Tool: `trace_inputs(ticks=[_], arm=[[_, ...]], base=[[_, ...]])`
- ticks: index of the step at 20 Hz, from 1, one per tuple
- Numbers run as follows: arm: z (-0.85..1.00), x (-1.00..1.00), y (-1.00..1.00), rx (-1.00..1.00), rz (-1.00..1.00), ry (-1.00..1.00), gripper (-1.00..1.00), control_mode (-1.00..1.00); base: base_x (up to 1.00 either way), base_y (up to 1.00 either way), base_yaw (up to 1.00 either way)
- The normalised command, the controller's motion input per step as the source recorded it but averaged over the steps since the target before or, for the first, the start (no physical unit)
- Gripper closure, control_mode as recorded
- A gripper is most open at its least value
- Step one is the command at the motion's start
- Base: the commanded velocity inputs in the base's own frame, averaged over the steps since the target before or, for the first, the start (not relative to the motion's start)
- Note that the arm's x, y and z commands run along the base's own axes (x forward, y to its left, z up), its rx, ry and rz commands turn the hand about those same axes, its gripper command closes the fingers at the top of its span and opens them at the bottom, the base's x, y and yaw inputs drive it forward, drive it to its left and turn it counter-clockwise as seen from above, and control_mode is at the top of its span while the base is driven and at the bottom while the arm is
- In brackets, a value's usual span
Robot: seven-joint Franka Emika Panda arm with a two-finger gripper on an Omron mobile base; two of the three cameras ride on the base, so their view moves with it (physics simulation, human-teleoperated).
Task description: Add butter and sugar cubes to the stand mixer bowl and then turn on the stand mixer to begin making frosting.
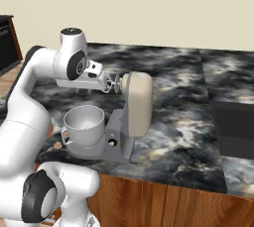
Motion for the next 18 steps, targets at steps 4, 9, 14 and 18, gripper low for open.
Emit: trace_inputs(ticks=[4,9,14,18], arm=[[0.0,-0.05,0.0,0.0,0.0,0.0,-1.0,1.0],[0.0,0.0,0.0,0.0,0.0,0.0,-1.0,1.0],[0.0,0.0,0.0,0.0,0.0,0.0,-1.0,1.0],[0.0,0.0,0.0,0.0,0.0,0.0,-1.0,1.0]], base=[[-0.02,0.11,0.0],[0.0,0.43,0.0],[0.0,0.52,0.0],[0.01,0.47,0.0]])
